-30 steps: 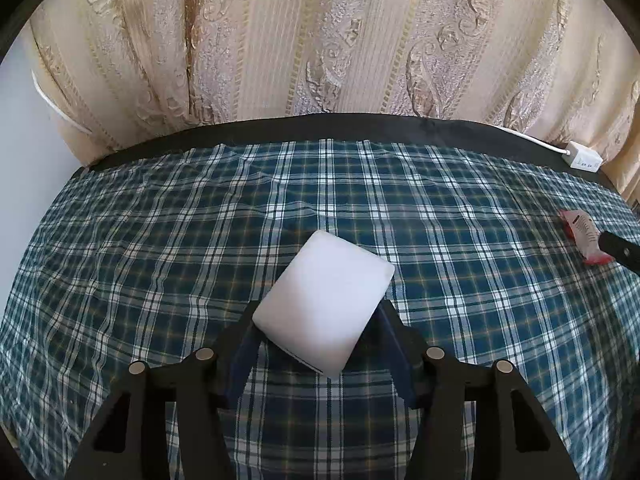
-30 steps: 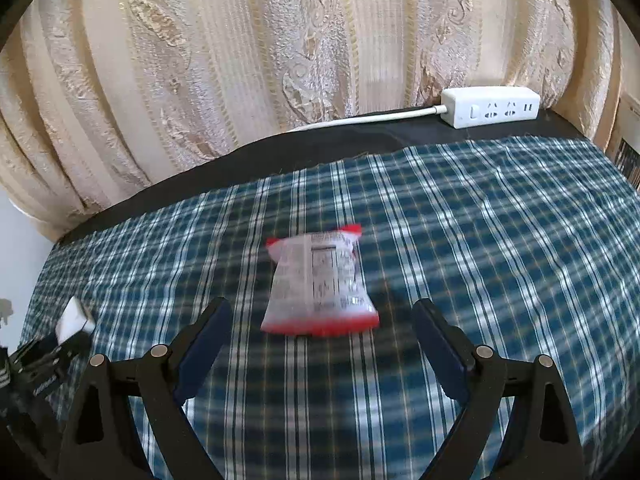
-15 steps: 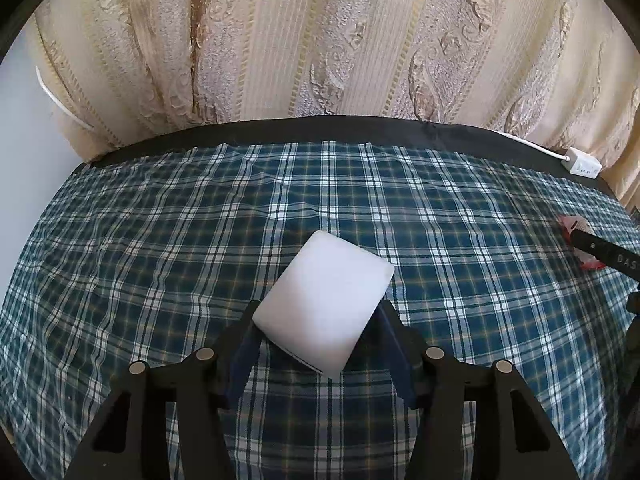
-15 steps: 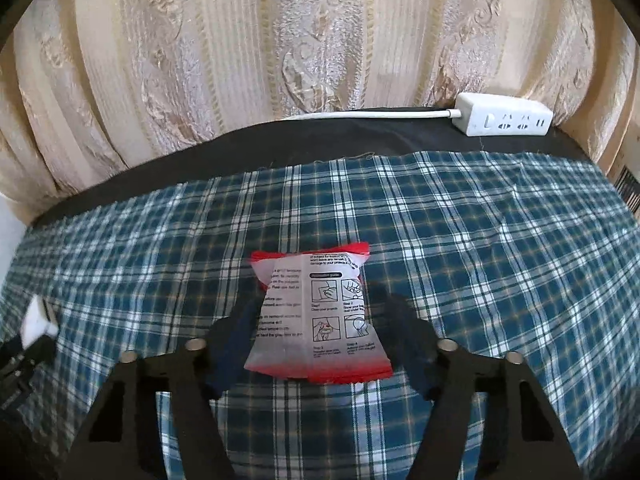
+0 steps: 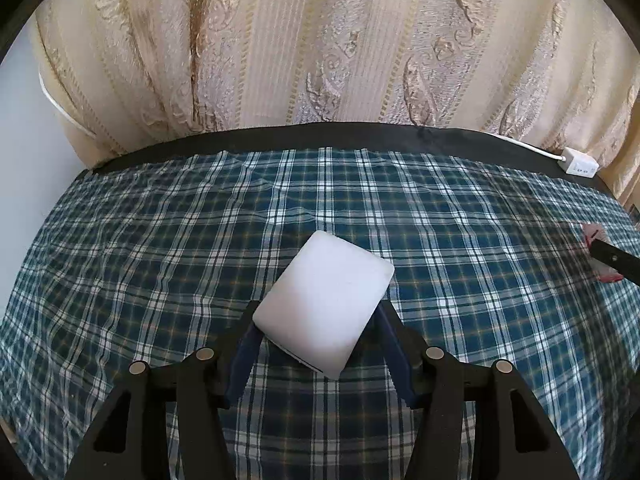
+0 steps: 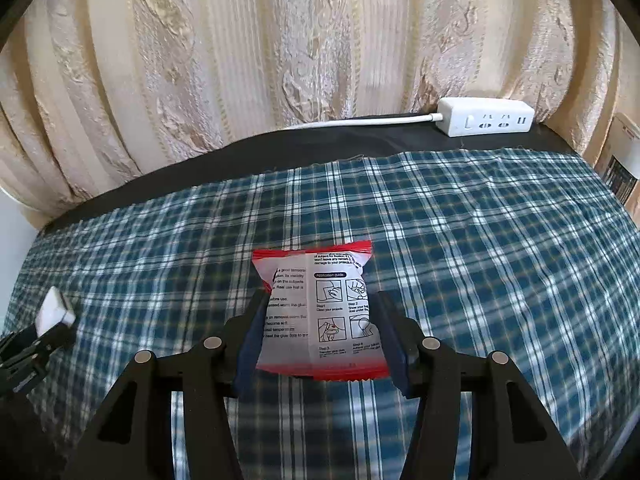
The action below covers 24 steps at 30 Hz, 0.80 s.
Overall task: Organize objects
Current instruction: 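Grasp the white sponge with the left gripper while the right gripper grasps the red-white snack packet, then carry the snack packet and the sponge over the clear basin with both grippers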
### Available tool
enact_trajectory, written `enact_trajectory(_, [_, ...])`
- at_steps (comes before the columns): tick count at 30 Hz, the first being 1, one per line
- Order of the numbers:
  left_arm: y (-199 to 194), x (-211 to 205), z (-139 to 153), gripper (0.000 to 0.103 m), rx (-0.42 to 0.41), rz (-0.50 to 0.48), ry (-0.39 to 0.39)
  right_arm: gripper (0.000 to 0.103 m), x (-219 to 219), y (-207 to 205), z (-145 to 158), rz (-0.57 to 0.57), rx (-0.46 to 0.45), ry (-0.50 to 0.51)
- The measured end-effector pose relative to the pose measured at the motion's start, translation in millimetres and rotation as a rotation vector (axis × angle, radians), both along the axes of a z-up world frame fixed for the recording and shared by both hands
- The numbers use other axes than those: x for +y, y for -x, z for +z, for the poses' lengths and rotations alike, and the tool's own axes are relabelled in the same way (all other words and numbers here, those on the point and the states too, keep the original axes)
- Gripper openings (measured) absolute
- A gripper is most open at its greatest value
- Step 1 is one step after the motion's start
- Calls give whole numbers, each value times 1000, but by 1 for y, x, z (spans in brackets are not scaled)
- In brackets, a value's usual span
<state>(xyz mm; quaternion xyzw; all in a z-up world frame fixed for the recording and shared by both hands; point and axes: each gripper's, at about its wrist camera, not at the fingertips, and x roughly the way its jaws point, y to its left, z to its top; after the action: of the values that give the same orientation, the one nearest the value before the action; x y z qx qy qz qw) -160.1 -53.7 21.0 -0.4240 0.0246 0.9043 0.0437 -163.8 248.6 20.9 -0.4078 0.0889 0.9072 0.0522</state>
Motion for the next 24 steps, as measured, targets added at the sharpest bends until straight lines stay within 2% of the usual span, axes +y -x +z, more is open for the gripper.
enact_trajectory(11, [-14, 17, 19, 60, 44, -50, -9, 54, -3, -55, 41, 14, 86, 44])
enact_trajectory(24, [-38, 47, 33, 60, 76, -140, -21, 54, 11, -127, 65, -25, 134, 66])
